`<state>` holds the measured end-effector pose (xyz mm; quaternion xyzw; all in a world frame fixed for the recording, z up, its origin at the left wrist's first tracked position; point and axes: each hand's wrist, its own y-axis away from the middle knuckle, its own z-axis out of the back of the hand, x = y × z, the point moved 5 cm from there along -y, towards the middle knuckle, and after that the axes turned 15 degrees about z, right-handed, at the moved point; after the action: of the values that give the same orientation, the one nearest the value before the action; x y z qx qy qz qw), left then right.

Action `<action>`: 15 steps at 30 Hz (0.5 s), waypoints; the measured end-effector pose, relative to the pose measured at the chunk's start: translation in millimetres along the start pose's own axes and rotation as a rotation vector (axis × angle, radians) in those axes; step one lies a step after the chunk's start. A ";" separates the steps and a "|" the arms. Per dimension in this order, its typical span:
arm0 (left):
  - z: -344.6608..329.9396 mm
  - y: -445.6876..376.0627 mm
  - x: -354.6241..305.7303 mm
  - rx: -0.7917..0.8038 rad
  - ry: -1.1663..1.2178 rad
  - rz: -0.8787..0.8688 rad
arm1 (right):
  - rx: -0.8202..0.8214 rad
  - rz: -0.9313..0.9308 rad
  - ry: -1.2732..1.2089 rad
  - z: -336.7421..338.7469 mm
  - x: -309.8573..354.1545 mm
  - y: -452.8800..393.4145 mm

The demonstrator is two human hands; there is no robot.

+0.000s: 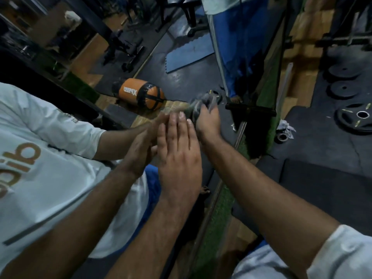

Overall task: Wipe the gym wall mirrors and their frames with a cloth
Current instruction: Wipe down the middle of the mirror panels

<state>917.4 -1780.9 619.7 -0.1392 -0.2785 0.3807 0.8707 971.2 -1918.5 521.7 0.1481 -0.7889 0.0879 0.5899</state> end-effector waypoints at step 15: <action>7.3 31.6 44.5 -0.161 -0.100 -0.059 | 0.131 0.339 -0.149 -15.0 27.5 72.2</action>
<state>919.3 -1726.5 628.1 -0.1812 -0.3553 0.3377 0.8526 953.3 -1849.4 555.0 0.0570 -0.8367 0.2259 0.4957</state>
